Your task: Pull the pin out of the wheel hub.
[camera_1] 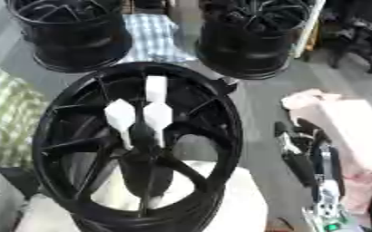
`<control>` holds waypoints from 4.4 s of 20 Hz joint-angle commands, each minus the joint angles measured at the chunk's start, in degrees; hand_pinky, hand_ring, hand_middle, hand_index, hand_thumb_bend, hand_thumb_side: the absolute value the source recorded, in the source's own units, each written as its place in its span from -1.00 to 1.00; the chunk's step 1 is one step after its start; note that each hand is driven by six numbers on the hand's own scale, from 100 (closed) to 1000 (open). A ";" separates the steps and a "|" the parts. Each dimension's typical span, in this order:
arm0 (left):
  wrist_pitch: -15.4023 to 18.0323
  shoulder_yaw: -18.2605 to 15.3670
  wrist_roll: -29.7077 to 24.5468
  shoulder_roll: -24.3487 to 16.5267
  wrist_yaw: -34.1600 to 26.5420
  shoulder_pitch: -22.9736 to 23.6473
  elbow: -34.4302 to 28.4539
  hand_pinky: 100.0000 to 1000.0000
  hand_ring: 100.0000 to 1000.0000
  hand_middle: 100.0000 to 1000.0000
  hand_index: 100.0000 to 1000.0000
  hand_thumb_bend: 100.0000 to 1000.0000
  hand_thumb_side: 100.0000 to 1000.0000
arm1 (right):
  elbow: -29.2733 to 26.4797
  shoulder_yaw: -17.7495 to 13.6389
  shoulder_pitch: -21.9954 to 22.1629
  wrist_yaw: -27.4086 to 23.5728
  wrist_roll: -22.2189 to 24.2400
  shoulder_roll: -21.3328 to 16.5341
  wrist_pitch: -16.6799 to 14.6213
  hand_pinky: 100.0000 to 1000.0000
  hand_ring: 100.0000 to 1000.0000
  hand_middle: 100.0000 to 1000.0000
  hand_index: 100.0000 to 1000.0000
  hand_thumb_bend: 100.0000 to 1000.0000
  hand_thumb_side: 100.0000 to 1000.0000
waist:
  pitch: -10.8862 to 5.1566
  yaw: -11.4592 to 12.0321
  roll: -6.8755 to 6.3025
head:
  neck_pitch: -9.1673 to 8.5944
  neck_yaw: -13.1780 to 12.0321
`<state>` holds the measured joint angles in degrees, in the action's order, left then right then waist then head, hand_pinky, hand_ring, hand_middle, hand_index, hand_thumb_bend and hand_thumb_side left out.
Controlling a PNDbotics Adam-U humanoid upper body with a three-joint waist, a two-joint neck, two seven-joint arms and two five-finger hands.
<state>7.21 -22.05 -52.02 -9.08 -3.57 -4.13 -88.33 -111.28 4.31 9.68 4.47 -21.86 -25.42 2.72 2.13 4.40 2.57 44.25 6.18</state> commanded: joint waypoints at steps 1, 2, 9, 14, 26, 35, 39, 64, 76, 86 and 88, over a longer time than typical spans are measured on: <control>-0.33 0.32 0.05 -0.98 0.06 -0.58 -1.44 -0.06 -0.77 -0.09 0.35 -1.00 0.70 | -3.20 -0.97 -0.43 1.04 3.75 -9.21 -2.98 0.46 0.33 0.40 0.63 -0.20 0.04 | -0.36 0.23 0.04 | -0.13 -0.04; -0.37 0.36 0.05 -1.01 0.09 -0.58 -1.53 -0.06 -0.76 -0.09 0.35 -1.00 0.70 | -3.26 -1.11 -0.68 1.02 5.11 -11.37 -4.27 0.48 0.34 0.42 0.63 -0.20 0.02 | -0.36 0.34 0.15 | -0.13 0.07; -0.84 0.60 0.05 -1.26 0.07 -0.60 -2.09 -0.06 -0.76 -0.09 0.35 -1.00 0.70 | -3.32 -1.03 -6.22 -3.43 17.04 -26.35 -12.20 0.51 0.36 0.48 0.70 -0.14 -0.04 | -0.34 1.15 0.71 | -0.13 0.46; -0.98 1.18 0.05 -1.45 -0.02 -0.78 -2.48 -0.06 -0.76 -0.09 0.35 -1.00 0.70 | -3.32 0.57 -15.40 -13.33 25.98 -34.08 -11.93 0.52 0.40 0.52 0.71 -0.08 -0.06 | -0.26 2.03 1.06 | -0.13 1.02; -0.75 2.87 0.05 -1.56 -0.08 -1.23 -2.69 -0.07 -0.76 -0.09 0.35 -1.00 0.70 | -3.32 9.79 -42.35 -17.28 51.15 -31.46 4.75 0.62 0.61 0.76 0.86 -0.15 -0.27 | 0.05 4.54 1.31 | -0.13 3.35; -0.94 4.38 0.05 -1.27 -0.01 -2.61 -2.69 -0.06 -0.77 -0.09 0.35 -1.00 0.70 | -0.96 14.09 -49.17 -10.75 55.33 -25.10 15.95 0.63 0.66 0.76 0.87 -0.16 -0.32 | 0.89 6.53 1.33 | -0.13 4.77; -1.03 5.23 0.05 -0.88 -0.24 -3.34 -2.72 -0.07 -0.76 -0.09 0.35 -1.00 0.70 | 5.49 16.38 -52.02 -6.40 57.80 -21.51 16.72 0.65 0.71 0.78 0.88 -0.18 -0.33 | 1.36 7.87 1.04 | -0.13 6.02; -2.14 7.74 0.05 0.37 -0.85 -5.22 -3.04 -0.07 -0.75 -0.09 0.35 -1.00 0.69 | 27.77 19.67 -56.66 16.36 65.58 -11.68 11.01 0.64 0.73 0.71 0.83 -0.31 -0.36 | 2.23 10.73 0.31 | -0.97 8.66; -2.28 8.16 0.05 0.62 -1.08 -5.40 -3.04 -0.07 -0.74 -0.09 0.35 -1.00 0.69 | 31.02 20.39 -56.63 18.93 67.32 -9.93 9.86 0.39 0.46 0.42 0.63 -0.43 -0.42 | 2.17 10.98 0.05 | -0.98 8.80; -2.80 8.21 0.05 0.69 -1.01 -5.45 -3.16 -0.07 -0.73 -0.10 0.35 -1.00 0.70 | 29.94 19.87 -56.63 17.41 62.46 -10.06 9.05 0.04 0.00 -0.12 0.20 -0.66 -0.51 | 2.04 11.12 0.20 | -1.11 8.76; -2.87 8.19 0.05 0.66 -0.98 -5.40 -3.15 -0.07 -0.72 -0.10 0.35 -1.00 0.70 | 28.61 19.65 -56.86 16.14 61.65 -10.75 9.26 0.08 0.02 -0.13 0.20 -0.65 -0.51 | 1.91 11.06 0.27 | -1.06 8.72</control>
<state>4.55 -13.97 -51.95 -8.05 -4.30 -8.71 -90.43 -81.00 24.97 -45.87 21.63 40.55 -34.64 11.95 4.88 15.50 3.02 43.70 14.81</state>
